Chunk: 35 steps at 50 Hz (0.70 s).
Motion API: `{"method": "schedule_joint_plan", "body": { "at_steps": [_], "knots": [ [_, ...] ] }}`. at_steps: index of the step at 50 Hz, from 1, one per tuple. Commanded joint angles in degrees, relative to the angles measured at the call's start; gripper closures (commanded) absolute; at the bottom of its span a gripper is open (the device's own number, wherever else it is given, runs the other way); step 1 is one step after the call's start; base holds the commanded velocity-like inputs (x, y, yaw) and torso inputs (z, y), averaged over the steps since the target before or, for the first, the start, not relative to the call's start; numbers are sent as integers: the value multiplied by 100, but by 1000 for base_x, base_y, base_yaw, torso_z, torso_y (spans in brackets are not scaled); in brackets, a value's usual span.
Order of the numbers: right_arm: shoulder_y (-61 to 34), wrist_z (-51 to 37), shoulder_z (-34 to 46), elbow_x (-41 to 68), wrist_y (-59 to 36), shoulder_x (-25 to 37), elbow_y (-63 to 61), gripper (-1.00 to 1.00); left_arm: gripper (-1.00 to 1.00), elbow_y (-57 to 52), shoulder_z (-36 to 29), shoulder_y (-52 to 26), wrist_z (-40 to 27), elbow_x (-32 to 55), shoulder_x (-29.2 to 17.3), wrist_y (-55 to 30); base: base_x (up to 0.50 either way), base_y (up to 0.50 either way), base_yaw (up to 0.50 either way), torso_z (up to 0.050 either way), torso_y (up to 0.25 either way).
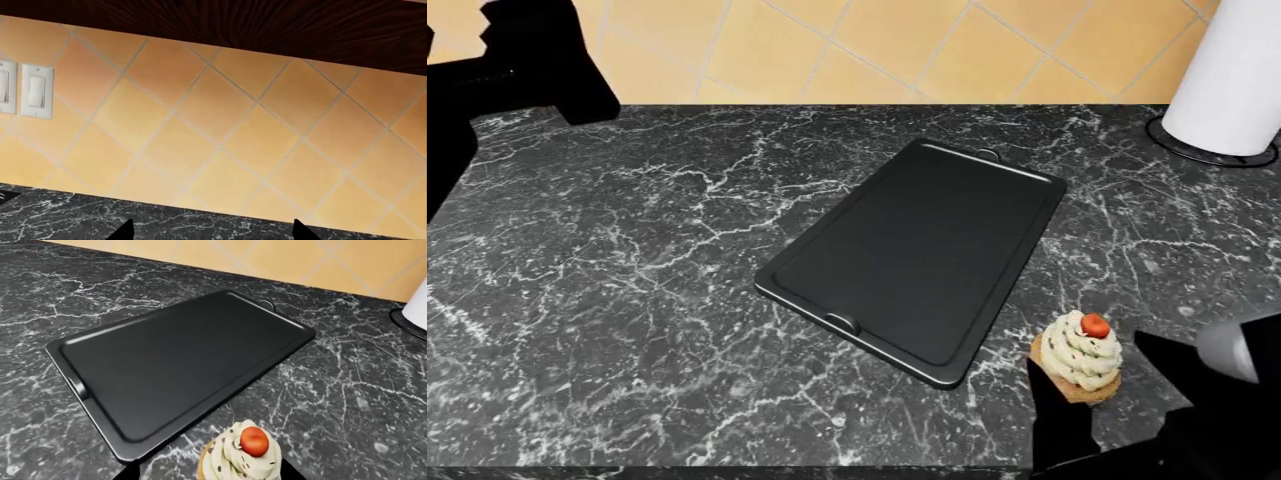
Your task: Pick up the bowl with cake and place it on the tray. Pick up the cupcake and place it on the tray.
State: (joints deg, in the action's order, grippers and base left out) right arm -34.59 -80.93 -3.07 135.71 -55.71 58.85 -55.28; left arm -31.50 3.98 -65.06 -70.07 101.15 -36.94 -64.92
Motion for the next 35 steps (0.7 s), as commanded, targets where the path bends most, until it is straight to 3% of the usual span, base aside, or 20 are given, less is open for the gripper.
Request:
{"method": "schedule_joint_plan", "body": {
  "at_steps": [1,35],
  "knots": [
    [228,101,-128,-137,-71,-16,-9,-100,-100,-39,-47,24,3,11,-34,59,0,0,0,0,0],
    [328,365,-97,-695,-355,-138,352,-100,-100,-86,-165,48,18,44,-127,208,0,0,0,0,0]
  ]
}}
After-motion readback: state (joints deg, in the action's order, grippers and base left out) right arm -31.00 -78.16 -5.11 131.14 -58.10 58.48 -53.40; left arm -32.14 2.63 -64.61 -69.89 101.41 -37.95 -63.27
